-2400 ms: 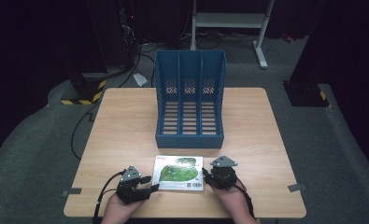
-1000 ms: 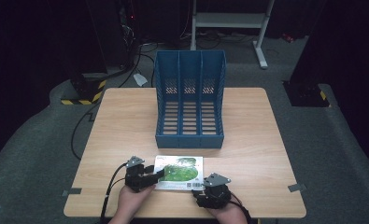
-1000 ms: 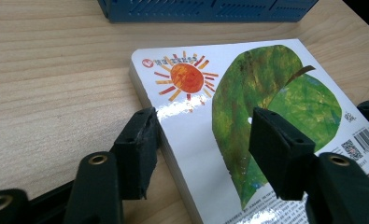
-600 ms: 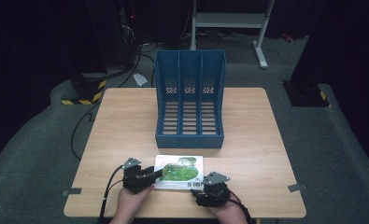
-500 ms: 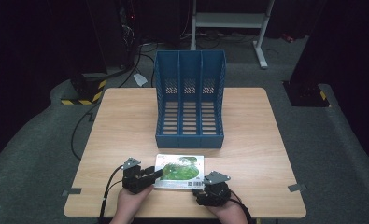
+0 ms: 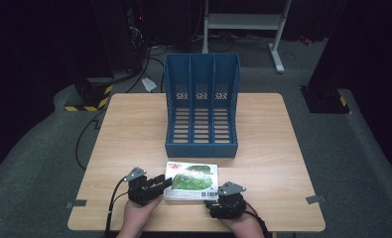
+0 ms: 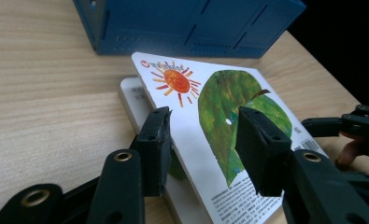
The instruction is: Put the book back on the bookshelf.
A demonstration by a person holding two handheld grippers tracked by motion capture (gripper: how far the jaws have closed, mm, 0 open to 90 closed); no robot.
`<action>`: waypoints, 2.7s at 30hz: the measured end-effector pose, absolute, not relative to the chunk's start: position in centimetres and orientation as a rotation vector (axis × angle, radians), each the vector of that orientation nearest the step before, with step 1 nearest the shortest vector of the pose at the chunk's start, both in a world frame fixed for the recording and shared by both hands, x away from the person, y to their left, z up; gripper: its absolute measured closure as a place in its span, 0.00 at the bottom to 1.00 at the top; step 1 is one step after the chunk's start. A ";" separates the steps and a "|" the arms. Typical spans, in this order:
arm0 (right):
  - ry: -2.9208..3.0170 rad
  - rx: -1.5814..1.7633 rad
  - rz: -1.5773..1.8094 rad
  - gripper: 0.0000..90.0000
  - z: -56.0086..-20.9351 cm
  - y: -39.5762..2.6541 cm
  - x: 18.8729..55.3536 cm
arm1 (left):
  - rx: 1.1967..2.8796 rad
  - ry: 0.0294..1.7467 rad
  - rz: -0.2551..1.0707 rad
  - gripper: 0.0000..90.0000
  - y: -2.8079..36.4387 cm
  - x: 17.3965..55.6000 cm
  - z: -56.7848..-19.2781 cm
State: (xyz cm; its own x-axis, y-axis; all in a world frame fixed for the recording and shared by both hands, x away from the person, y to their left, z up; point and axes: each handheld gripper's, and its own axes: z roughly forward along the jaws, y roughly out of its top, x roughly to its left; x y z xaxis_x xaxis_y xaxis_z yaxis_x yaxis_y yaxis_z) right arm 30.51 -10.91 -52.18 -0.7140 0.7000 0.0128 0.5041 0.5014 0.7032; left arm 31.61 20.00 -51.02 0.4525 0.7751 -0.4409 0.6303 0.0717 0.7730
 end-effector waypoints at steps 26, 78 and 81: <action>2.402 1.118 1.055 0.32 -52.0 -10.8 30.3 | 1.589 1.169 0.159 0.50 19.9 31.4 -50.3; 2.294 1.169 1.160 0.44 -49.8 -11.8 33.2 | 1.829 0.992 0.135 0.65 19.0 33.1 -50.9; 2.323 1.189 1.183 0.44 -50.3 -12.0 33.4 | 1.839 0.960 0.162 0.65 19.0 32.9 -50.7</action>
